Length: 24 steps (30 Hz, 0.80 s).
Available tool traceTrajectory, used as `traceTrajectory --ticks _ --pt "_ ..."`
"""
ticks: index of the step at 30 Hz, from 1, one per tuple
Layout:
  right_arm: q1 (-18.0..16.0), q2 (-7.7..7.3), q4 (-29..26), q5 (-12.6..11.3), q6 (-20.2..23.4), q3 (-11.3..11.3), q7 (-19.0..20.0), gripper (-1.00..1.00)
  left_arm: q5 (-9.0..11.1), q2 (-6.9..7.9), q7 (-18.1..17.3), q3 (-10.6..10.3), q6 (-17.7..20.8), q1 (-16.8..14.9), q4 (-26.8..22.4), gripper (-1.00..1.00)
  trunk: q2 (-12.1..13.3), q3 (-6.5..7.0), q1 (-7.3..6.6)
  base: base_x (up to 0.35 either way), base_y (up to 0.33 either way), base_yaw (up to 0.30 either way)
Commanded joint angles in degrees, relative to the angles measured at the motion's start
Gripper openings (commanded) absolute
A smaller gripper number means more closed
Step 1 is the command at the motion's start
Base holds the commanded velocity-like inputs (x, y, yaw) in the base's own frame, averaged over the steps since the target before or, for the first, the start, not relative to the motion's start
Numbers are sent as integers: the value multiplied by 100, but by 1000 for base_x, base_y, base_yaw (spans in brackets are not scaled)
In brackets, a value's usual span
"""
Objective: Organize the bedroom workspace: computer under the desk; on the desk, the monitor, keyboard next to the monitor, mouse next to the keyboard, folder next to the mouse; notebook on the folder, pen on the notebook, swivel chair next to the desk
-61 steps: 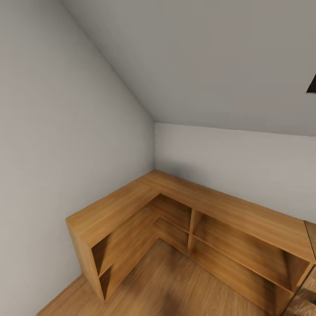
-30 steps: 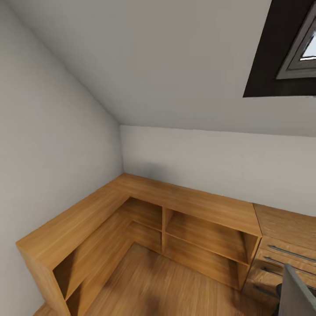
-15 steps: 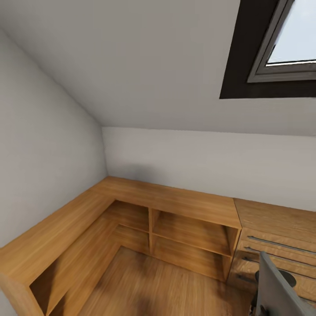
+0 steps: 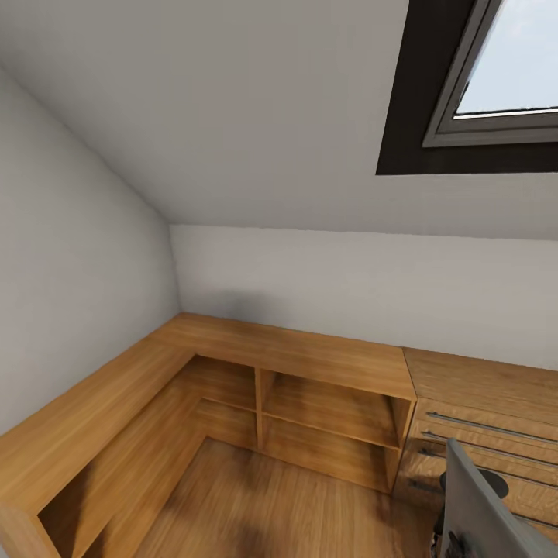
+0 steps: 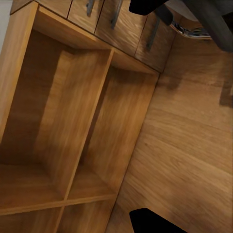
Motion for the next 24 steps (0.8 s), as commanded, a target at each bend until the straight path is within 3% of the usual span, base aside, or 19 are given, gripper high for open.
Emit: traceTrajectory --ticks 1,15,24 --pt "-3 2 11 -47 -19 50 -7 100 4 -2 -3 11 -6 5 -12 100 -3 0 2 0 0 -4" --pt "-3 11 19 -47 -19 57 136 100 36 14 55 22 -6 5 -33 100 -3 0 2 0 0 -1" --pt "-3 2 20 -47 -19 46 323 100 226 88 43 25 -6 5 -31 100 -3 0 2 0 0 0"
